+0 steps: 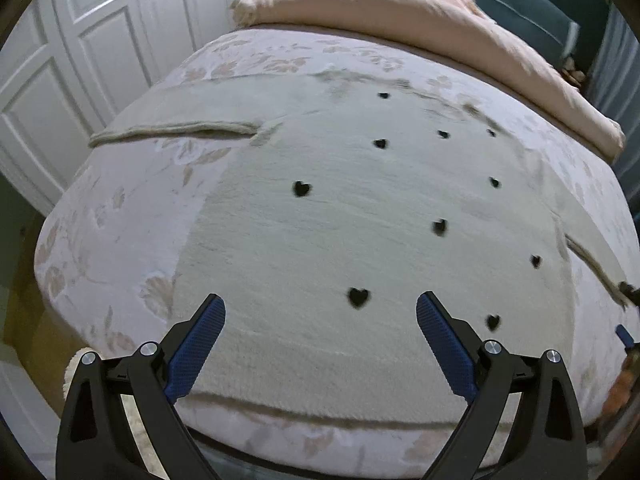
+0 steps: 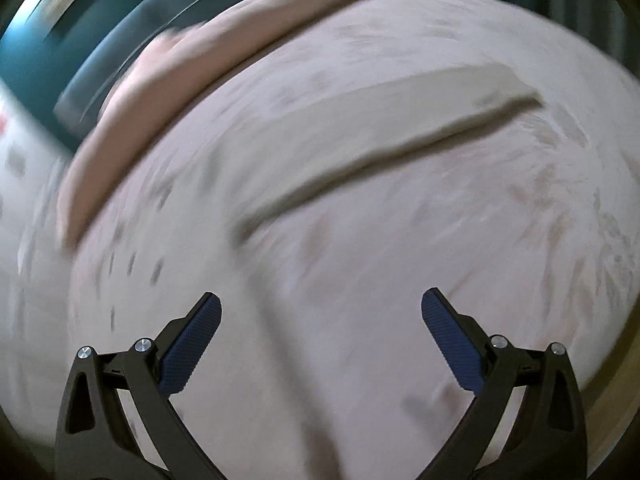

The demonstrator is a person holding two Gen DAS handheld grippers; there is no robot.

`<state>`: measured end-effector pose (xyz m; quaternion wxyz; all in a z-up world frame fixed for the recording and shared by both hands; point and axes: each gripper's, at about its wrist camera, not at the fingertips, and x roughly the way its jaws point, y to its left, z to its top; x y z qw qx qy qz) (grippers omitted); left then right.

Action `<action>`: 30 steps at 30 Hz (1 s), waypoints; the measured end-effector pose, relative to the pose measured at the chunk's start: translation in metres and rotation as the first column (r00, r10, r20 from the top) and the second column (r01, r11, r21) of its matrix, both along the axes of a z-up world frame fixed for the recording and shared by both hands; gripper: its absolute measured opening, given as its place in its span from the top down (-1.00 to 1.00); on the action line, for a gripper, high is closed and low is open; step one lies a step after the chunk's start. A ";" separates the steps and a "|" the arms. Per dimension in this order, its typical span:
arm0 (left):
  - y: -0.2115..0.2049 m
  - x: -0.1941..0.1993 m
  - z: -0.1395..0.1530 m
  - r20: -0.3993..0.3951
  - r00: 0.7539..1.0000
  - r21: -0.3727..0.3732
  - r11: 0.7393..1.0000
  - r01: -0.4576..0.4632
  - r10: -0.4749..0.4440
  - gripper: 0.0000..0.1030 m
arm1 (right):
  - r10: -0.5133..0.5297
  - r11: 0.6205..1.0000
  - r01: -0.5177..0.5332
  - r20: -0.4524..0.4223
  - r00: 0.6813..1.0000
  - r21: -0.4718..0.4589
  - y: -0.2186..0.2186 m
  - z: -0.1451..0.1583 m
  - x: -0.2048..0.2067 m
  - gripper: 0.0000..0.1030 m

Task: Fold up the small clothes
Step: 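Grasp a sweater sleeve cuff with the right gripper and fold it across the back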

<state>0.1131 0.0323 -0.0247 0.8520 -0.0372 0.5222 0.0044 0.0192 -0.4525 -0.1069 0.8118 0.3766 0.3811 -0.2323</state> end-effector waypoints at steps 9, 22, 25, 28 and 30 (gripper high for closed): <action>0.003 0.022 -0.015 -0.017 1.000 0.019 0.999 -0.026 0.027 -0.84 | -0.318 0.948 0.318 -0.006 0.948 0.029 -0.164 -0.038 0.011 -0.90; 0.000 0.055 -0.016 0.005 1.000 -0.036 0.999 -0.011 0.011 -0.56 | -0.061 0.993 0.083 0.237 0.970 -0.085 -0.109 0.057 0.116 0.75; 0.006 0.061 -0.014 0.018 0.999 -0.063 0.998 -0.026 0.027 -0.56 | 0.268 0.956 -0.206 0.334 0.904 -0.211 -0.003 0.115 0.167 0.76; 0.012 0.067 -0.010 0.033 0.999 -0.103 0.994 -0.040 0.043 -0.56 | 0.540 0.840 -0.475 0.332 0.773 -0.261 0.112 0.126 0.208 0.74; 0.017 0.072 -0.006 0.049 0.998 -0.142 0.989 -0.043 0.050 -0.57 | 0.671 0.741 -0.618 0.272 0.690 -0.262 0.192 0.100 0.231 0.64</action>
